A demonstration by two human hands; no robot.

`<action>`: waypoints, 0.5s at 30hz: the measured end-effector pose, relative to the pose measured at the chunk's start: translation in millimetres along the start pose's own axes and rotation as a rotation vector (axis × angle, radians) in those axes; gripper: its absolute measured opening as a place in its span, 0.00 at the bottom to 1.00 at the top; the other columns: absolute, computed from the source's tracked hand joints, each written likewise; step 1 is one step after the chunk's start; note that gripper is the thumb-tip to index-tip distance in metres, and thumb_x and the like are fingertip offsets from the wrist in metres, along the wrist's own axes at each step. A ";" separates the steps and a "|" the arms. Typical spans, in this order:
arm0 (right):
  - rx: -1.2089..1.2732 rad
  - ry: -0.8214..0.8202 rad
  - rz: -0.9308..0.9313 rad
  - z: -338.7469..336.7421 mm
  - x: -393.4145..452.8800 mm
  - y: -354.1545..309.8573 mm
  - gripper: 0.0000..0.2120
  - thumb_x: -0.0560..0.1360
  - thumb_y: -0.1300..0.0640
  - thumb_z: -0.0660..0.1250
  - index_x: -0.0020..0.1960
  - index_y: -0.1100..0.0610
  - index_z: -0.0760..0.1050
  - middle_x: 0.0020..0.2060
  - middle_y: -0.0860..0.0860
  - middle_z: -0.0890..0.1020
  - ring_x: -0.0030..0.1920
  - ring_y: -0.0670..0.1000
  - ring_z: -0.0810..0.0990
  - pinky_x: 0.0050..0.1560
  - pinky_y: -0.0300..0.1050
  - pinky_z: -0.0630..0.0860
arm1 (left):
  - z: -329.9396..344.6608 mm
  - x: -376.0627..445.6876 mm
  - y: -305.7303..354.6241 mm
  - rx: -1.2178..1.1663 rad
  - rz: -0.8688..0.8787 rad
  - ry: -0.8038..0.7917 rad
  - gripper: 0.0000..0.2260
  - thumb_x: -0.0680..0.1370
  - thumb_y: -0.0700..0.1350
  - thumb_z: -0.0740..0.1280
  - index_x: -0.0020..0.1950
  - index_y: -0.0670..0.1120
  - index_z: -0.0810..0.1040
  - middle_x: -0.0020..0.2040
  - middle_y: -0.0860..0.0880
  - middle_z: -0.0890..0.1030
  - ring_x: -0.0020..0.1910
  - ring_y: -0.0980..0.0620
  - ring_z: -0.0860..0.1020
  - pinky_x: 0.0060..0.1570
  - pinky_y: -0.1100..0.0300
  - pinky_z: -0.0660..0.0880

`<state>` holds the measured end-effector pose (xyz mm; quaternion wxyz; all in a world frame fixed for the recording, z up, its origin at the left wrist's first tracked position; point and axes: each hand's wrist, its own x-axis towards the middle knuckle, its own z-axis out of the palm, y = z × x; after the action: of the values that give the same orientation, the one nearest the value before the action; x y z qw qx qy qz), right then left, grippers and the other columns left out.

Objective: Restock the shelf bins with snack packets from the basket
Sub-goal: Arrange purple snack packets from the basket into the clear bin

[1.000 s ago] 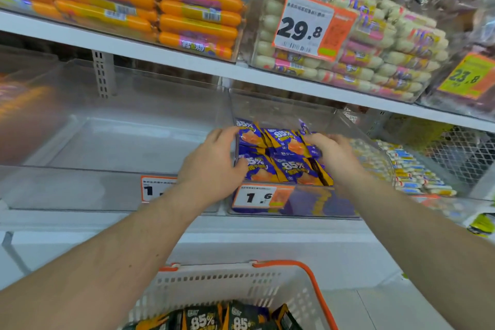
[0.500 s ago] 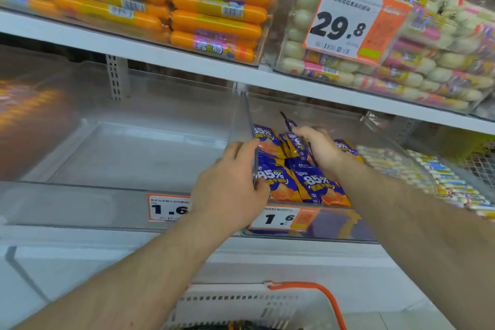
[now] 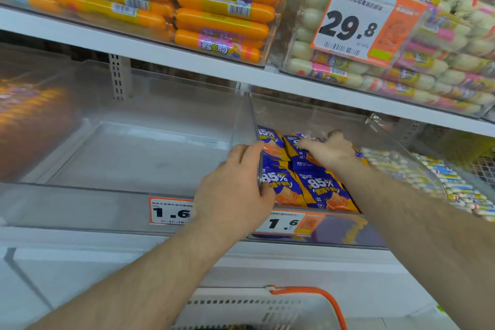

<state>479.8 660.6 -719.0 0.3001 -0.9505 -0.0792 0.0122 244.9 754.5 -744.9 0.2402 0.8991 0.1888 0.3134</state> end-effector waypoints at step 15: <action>-0.305 -0.069 -0.101 27.9 16.3 -2.5 0.35 0.69 0.29 0.59 0.68 0.48 0.72 0.68 0.59 0.71 0.67 0.62 0.70 0.62 0.61 0.73 | 0.2 -0.7 1.1 0.018 0.008 -0.006 0.28 0.77 0.54 0.63 0.74 0.59 0.53 0.68 0.57 0.65 0.59 0.51 0.76 0.51 0.53 0.77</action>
<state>493.6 681.0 -740.0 0.1496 -0.9789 -0.1379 0.0179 244.7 753.2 -744.8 0.2315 0.9029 0.1873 0.3099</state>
